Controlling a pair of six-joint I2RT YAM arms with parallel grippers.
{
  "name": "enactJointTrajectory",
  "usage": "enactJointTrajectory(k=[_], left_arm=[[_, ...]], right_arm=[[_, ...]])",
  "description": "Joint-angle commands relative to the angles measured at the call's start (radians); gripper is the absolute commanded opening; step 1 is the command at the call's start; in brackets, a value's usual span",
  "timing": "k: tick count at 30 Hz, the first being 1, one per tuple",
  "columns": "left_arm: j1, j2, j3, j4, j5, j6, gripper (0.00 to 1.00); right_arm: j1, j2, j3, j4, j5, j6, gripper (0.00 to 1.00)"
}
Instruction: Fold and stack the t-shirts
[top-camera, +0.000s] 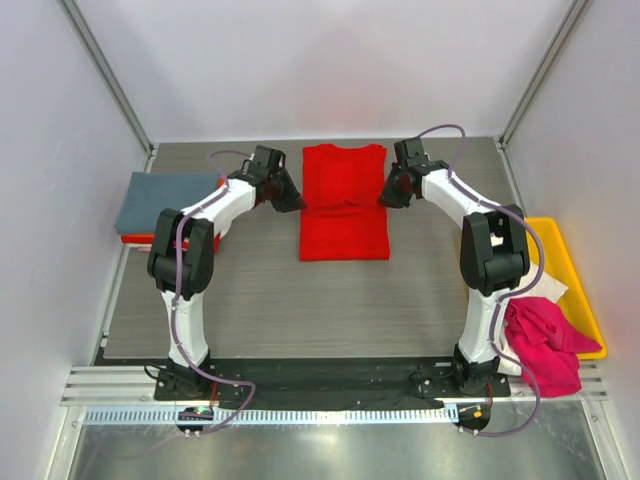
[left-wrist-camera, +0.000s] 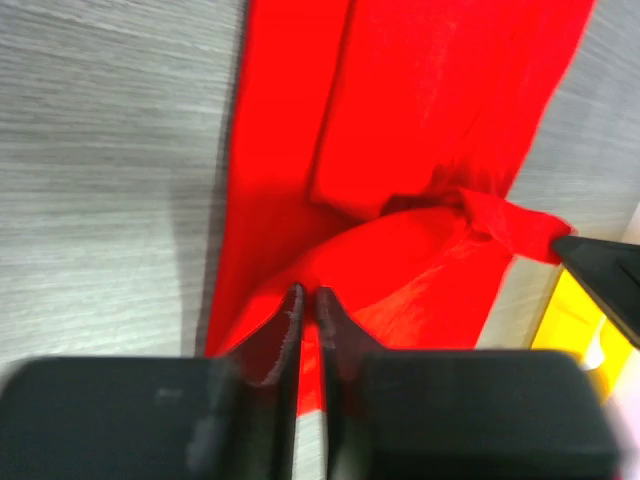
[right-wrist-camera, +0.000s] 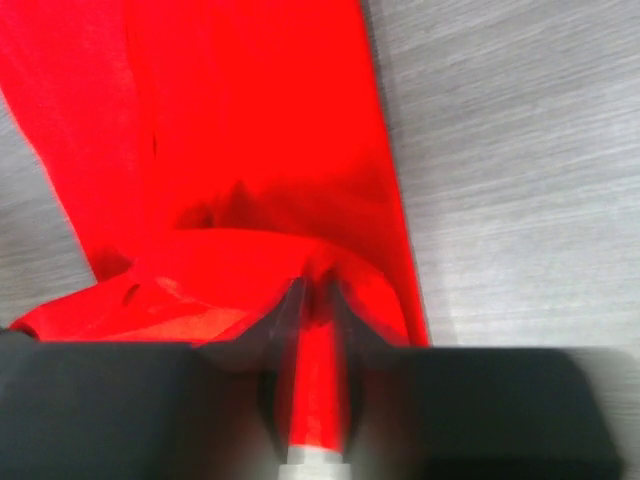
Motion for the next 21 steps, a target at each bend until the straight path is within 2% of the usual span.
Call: enactJointTrajectory(k=[1, 2, 3, 4, 5, 8, 12, 14, 15, 18, 21], left_arm=[[0.016, 0.050, 0.070, -0.014, 0.018, 0.002, 0.14], [0.019, 0.057, 0.079, -0.014, 0.027, 0.004, 0.32], [0.022, 0.061, 0.090, -0.014, 0.029, 0.010, 0.44], [0.025, 0.050, 0.093, -0.026, 0.013, 0.013, 0.51], [0.025, 0.041, 0.093, -0.035, 0.003, 0.016, 0.65], [0.024, -0.034, 0.049, -0.046, -0.033, 0.039, 0.76], [0.021, -0.139, -0.084, -0.037, -0.030, 0.048, 0.75], [0.014, -0.197, -0.173, 0.000, -0.002, 0.045, 0.71], [0.005, -0.214, -0.200, 0.014, 0.005, 0.045, 0.68], [-0.016, -0.257, -0.295, 0.037, 0.030, 0.044, 0.60], [-0.033, -0.291, -0.381, 0.074, 0.041, 0.041, 0.55]], right_arm=[[-0.005, 0.036, 0.076, 0.020, 0.011, -0.017, 0.31], [-0.008, 0.043, 0.084, 0.020, 0.015, -0.017, 0.47], [-0.006, 0.039, 0.085, 0.022, 0.052, -0.016, 0.58], [-0.006, 0.028, 0.081, 0.020, 0.078, -0.017, 0.72], [-0.005, -0.005, 0.070, 0.033, 0.081, -0.024, 0.76], [-0.005, -0.074, -0.016, 0.062, 0.072, -0.037, 0.77], [-0.006, -0.217, -0.192, 0.112, 0.037, -0.041, 0.75], [-0.006, -0.255, -0.253, 0.135, -0.019, -0.037, 0.68], [-0.006, -0.286, -0.310, 0.139, -0.030, -0.033, 0.60], [-0.006, -0.329, -0.413, 0.154, -0.055, -0.031, 0.46], [-0.006, -0.380, -0.500, 0.180, -0.075, -0.034, 0.43]])
